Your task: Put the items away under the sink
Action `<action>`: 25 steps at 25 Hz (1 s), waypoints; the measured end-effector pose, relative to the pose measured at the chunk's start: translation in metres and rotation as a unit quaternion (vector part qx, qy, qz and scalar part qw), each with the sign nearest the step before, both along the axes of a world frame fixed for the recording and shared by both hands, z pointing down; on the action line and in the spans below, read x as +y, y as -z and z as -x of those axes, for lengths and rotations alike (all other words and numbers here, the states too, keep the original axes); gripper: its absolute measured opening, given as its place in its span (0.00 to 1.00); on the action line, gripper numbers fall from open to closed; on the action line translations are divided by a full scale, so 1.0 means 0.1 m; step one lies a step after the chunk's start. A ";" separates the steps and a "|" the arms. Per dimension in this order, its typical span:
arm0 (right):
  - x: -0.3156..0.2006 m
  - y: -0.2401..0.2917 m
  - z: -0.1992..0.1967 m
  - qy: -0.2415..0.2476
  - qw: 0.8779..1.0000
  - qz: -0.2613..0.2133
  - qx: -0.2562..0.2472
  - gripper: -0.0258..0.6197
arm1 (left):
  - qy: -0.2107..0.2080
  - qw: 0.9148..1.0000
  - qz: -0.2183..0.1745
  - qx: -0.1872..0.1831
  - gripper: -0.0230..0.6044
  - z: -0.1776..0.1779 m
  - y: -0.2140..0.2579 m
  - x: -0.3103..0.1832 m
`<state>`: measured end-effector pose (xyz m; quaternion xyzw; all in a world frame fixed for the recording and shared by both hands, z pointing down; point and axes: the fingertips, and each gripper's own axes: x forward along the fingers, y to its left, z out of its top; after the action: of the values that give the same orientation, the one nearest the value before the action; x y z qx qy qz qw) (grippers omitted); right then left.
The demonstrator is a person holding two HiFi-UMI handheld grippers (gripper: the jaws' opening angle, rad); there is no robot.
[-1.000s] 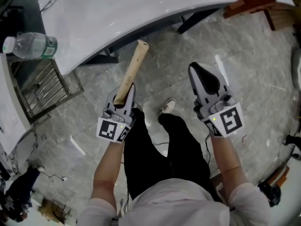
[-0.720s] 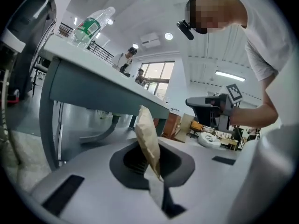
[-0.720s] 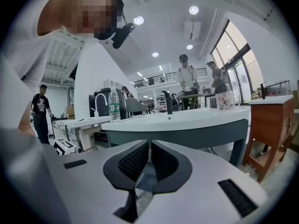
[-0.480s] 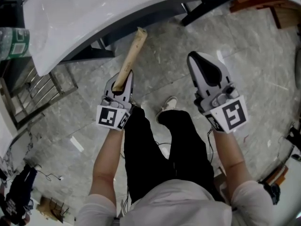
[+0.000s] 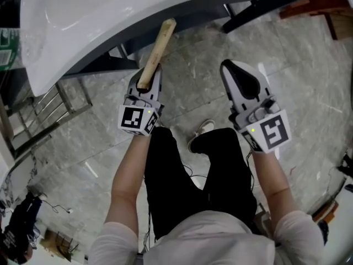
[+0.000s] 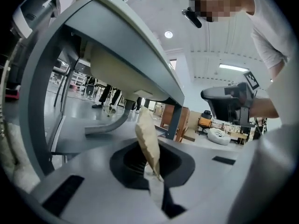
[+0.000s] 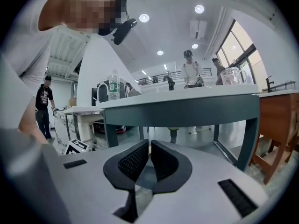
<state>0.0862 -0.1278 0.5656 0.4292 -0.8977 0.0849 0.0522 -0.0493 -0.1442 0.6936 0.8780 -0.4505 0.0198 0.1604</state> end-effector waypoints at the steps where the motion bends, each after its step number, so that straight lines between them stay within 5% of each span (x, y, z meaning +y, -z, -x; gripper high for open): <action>1: -0.03 -0.04 0.01 -0.001 1.000 0.000 -0.001 0.11 | 0.003 1.000 -0.001 0.001 0.04 0.01 -0.04 -0.05; 15: -0.31 -0.41 -0.02 -0.013 1.000 -0.003 0.003 0.11 | 0.075 0.997 0.012 0.000 0.04 0.24 -0.59 -0.90; 25: -0.41 -0.58 -0.06 -0.017 1.000 0.011 -0.003 0.11 | 0.098 0.991 0.090 -0.036 0.04 0.22 -1.02 -1.33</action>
<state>0.0919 -0.1688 0.6233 0.4437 -0.8893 0.0973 0.0528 -0.0711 -0.2769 0.7952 0.8105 -0.5361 0.0755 0.2236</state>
